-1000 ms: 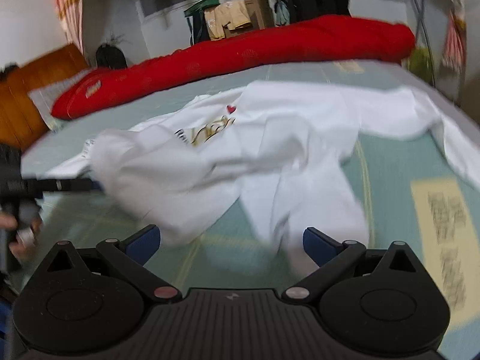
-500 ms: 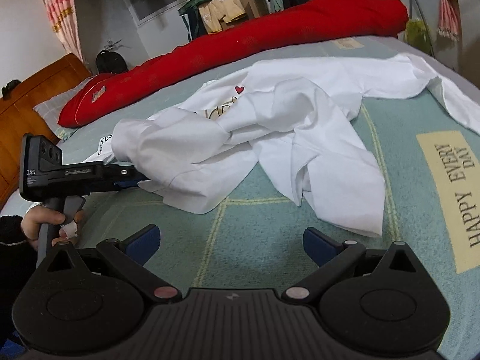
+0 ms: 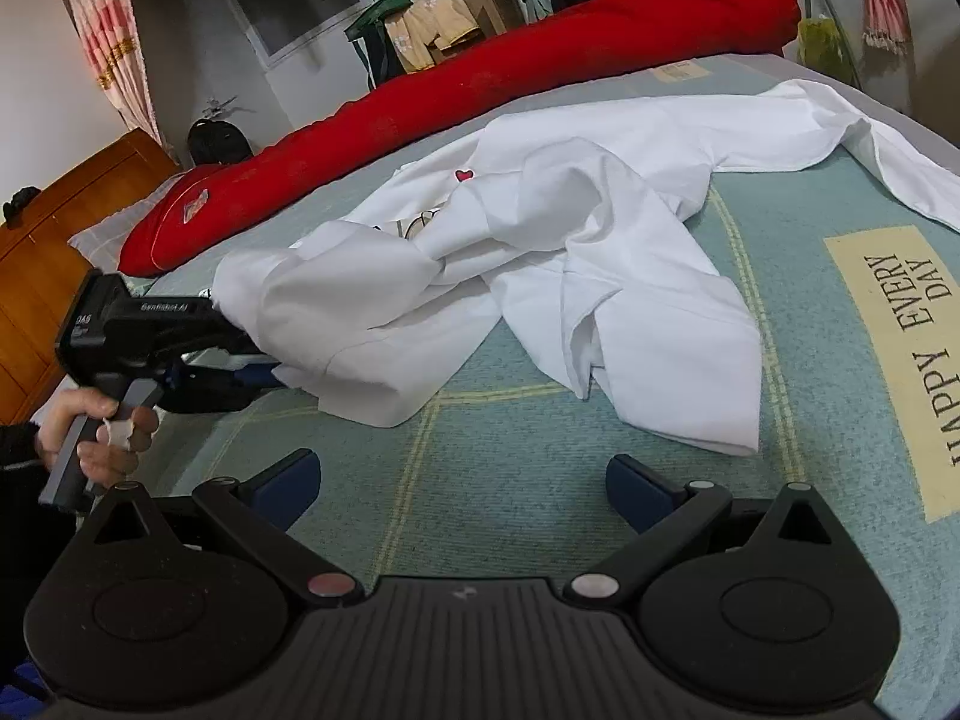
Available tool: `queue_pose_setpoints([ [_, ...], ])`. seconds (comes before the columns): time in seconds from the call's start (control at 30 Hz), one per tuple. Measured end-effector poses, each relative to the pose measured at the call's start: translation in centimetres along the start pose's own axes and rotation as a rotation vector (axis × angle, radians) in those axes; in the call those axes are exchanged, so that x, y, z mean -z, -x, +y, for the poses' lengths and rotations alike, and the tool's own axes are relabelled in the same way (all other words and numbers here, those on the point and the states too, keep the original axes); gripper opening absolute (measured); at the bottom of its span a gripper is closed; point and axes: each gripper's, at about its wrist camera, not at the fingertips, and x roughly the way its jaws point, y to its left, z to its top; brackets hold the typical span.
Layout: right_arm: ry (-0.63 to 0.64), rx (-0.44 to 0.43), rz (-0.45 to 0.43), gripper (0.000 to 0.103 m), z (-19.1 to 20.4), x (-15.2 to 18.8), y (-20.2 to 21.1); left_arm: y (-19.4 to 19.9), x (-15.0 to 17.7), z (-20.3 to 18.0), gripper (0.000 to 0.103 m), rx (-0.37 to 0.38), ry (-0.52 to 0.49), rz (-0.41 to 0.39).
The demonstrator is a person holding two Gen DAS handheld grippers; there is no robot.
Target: Fold clothes
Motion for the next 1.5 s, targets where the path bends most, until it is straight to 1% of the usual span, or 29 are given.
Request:
queue_pose_setpoints([
  [0.07,-0.002,-0.004,-0.003,0.103,0.0,0.0,0.2,0.3,0.4,0.3,0.036,0.016,-0.006,0.012],
  [0.13,0.000,-0.008,-0.003,0.103,-0.1,0.0,0.3,0.1,0.2,0.8,0.036,0.027,0.009,0.014],
  [0.23,-0.002,-0.003,-0.005,0.103,-0.2,0.0,0.3,-0.9,-0.5,0.7,0.034,0.018,0.009,0.019],
  [0.27,-0.005,-0.003,-0.005,0.103,-0.3,0.0,0.3,-1.3,-0.7,0.6,0.033,0.014,0.007,0.021],
  [0.3,-0.008,-0.002,-0.006,0.103,-0.3,0.0,0.3,-1.4,-0.7,0.6,0.026,-0.001,0.003,0.021],
  [0.33,-0.007,-0.001,-0.005,0.103,-0.3,0.1,0.2,-1.4,-0.6,0.7,0.011,-0.023,0.006,0.017],
  [0.37,-0.005,0.000,-0.003,0.103,-0.2,0.1,0.2,-1.3,-0.4,0.9,0.010,-0.044,0.014,0.011],
  [0.43,-0.002,0.003,0.000,0.103,-0.1,0.2,0.2,-1.2,0.0,1.0,0.010,-0.057,0.019,-0.009],
  [0.53,0.000,0.006,0.001,0.103,0.0,0.2,0.2,-0.8,0.7,-0.2,0.009,-0.096,-0.003,-0.036],
  [0.67,0.015,0.008,-0.003,0.103,0.3,0.2,0.7,0.7,1.8,-1.5,0.003,-0.109,-0.019,-0.070],
  [0.87,0.017,0.005,-0.013,0.103,0.6,0.3,1.1,4.2,4.2,-2.8,0.003,-0.106,-0.027,-0.138],
  [1.13,0.037,-0.025,-0.033,0.103,1.7,0.5,2.2,12.3,9.4,-3.6,0.003,-0.080,-0.017,-0.305],
  [1.3,0.036,-0.039,-0.036,0.103,2.0,0.7,2.8,15.8,12.0,-5.0,0.002,-0.096,0.000,-0.395],
  [1.4,0.022,-0.057,-0.042,0.103,2.0,0.8,3.2,17.6,13.3,-5.2,0.002,-0.124,0.008,-0.440],
  [1.5,-0.004,-0.071,-0.052,0.103,1.6,0.8,3.9,19.1,14.2,-4.2,0.002,-0.155,0.034,-0.467],
])
